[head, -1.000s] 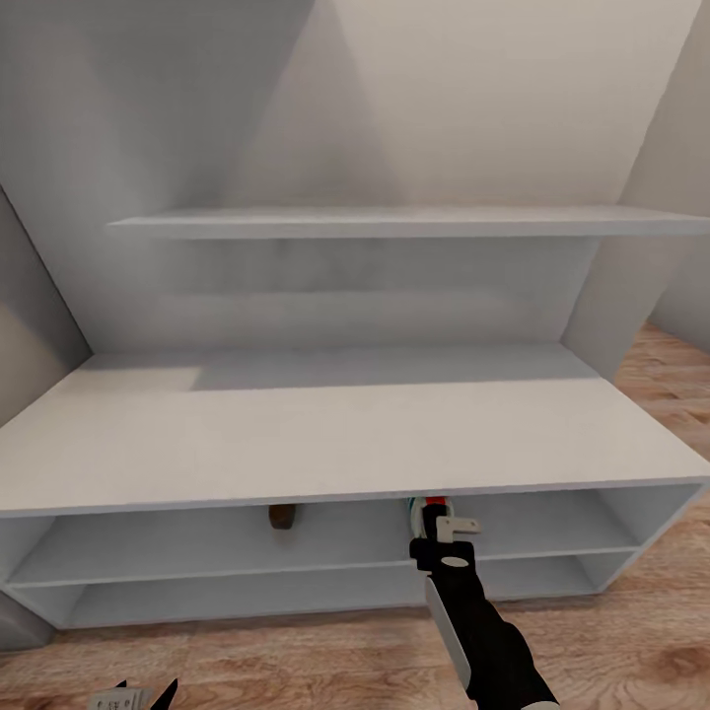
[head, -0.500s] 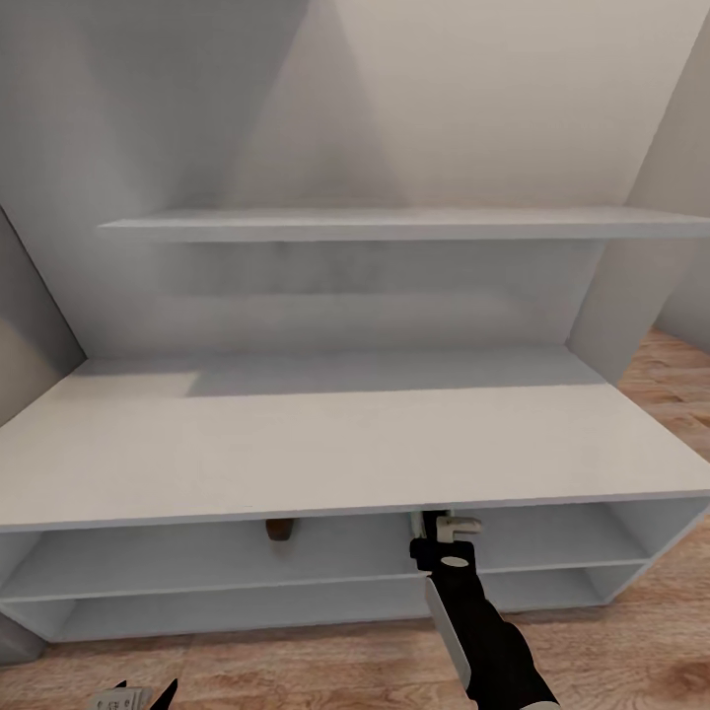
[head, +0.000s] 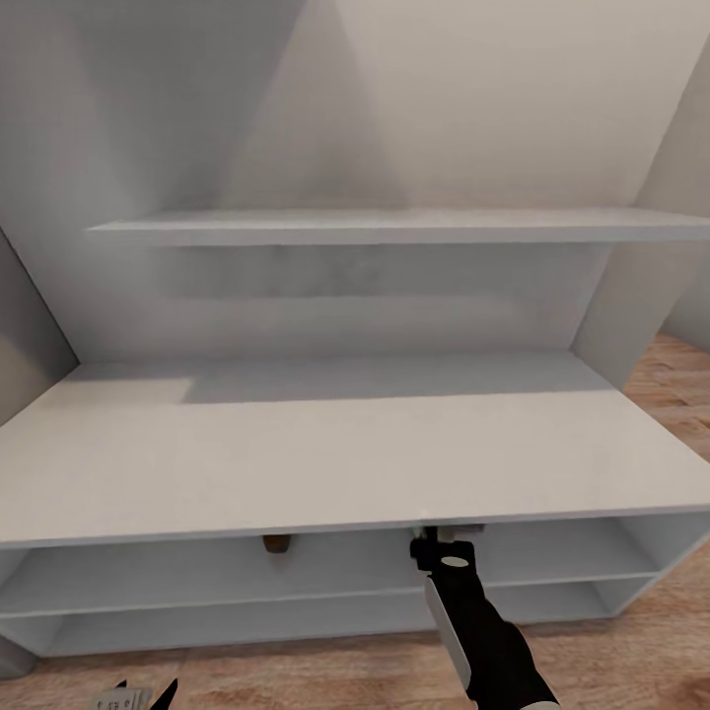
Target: Pick up the two gym shoes and the two sandals from the corridor floor and place them onto the hallstand (shoe rack) in the corridor, making sure they are on the rack and not on the floor. Arrange them so the two gym shoes are next to each other and the two sandals are next to each other.
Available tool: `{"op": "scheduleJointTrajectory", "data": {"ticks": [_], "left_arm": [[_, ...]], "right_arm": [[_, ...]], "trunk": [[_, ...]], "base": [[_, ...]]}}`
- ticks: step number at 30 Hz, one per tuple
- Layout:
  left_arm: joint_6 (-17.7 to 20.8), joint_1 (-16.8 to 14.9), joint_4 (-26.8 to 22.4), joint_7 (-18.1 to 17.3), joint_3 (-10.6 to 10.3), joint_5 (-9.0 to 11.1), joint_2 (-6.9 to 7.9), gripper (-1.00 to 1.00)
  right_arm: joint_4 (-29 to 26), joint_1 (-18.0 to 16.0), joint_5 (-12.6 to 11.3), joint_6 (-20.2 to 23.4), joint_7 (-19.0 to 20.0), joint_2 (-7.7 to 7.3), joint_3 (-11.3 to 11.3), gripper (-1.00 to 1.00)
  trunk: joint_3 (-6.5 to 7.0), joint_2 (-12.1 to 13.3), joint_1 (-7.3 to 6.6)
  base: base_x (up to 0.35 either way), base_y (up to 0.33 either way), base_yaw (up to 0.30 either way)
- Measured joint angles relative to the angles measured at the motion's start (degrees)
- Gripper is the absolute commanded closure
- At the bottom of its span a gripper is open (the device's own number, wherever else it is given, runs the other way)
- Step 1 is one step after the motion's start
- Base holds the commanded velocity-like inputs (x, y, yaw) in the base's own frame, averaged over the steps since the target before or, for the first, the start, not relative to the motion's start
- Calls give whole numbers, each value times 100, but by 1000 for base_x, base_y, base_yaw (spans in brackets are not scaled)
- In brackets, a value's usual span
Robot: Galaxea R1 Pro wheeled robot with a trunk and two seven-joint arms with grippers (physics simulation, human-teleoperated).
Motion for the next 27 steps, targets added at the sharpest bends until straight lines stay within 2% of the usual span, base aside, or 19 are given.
{"op": "scheduleJointTrajectory", "data": {"ticks": [6,7,15,27], "left_arm": [[0,-1,-1,0,0,0,0,-100],[0,-1,0,0,0,0,0,-100],[0,-1,-2,0,0,0,0,-100],[0,-1,-5,0,0,0,0,-100]], "right_arm": [[0,0,16,-2,2,0,1,100],[0,0,17,-3,1,0,2,-100],[75,2,-2,0,0,0,-2,-100],[75,3,-2,0,0,0,-3,-100]], "trunk": [[0,0,1],[0,0,1],[-1,1,3],[-1,1,6]], "base": [[28,0,0],[3,0,0],[-33,0,0],[-307,0,0]]}}
